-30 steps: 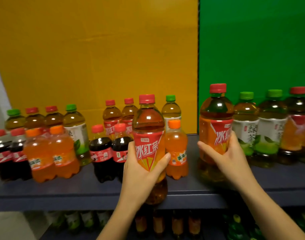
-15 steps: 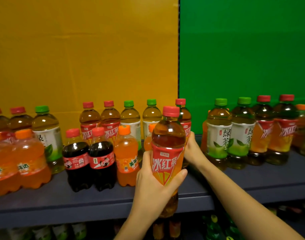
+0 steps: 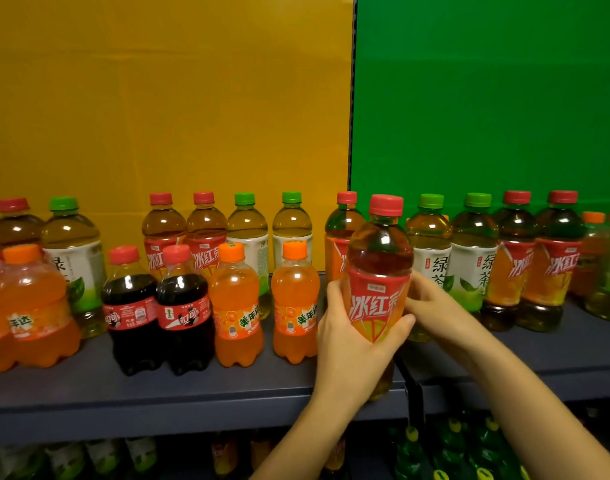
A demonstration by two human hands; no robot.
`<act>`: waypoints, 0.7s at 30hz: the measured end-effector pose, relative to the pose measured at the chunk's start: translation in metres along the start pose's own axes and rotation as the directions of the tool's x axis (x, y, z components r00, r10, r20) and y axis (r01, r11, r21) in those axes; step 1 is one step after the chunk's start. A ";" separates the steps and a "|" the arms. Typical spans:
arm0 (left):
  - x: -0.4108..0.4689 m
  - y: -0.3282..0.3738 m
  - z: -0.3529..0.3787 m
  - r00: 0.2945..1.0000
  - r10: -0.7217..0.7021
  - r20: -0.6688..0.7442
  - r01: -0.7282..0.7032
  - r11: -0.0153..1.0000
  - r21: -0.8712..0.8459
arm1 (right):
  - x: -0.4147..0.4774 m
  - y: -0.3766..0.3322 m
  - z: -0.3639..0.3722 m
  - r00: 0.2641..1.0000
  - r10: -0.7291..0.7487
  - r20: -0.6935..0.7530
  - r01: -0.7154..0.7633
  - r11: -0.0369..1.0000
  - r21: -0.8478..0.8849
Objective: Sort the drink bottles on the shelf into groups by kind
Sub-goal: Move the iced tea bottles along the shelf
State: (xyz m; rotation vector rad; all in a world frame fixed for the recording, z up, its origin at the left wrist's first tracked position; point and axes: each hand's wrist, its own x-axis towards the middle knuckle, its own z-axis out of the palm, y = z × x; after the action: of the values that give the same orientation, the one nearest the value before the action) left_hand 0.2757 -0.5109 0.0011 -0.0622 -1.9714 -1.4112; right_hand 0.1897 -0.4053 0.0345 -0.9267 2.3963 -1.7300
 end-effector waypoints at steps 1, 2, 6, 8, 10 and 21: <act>0.003 -0.002 0.005 1.000 -0.006 0.002 0.006 1.000 0.000 | -0.009 0.002 -0.007 0.999 -0.012 -0.034 0.012 1.000 0.021; 0.006 -0.005 0.009 1.000 -0.014 0.005 0.014 1.000 0.003 | -0.017 0.004 -0.014 0.997 -0.028 -0.067 0.029 0.999 0.017; 0.017 -0.014 0.023 0.999 -0.035 -0.015 0.036 0.999 0.025 | -0.043 0.006 -0.031 0.978 -0.131 -0.164 0.115 0.988 -0.107; 0.022 -0.017 0.027 0.998 -0.033 -0.046 0.034 0.999 0.020 | -0.053 0.003 -0.034 0.959 -0.172 -0.225 0.136 0.976 -0.169; 0.026 -0.020 0.031 0.997 -0.036 -0.070 0.038 0.999 0.016 | -0.061 0.000 -0.035 0.946 -0.205 -0.252 0.158 0.968 -0.195; 0.039 -0.030 0.031 0.991 -0.128 -0.049 0.132 0.986 0.101 | -0.065 -0.016 -0.014 0.936 -0.277 -0.218 0.229 0.948 -0.222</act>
State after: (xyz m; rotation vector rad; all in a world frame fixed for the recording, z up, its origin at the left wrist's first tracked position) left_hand 0.2181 -0.5106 -0.0061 0.1450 -2.0417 -1.3768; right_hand 0.2449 -0.3648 0.0345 -1.1555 2.7523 -1.8167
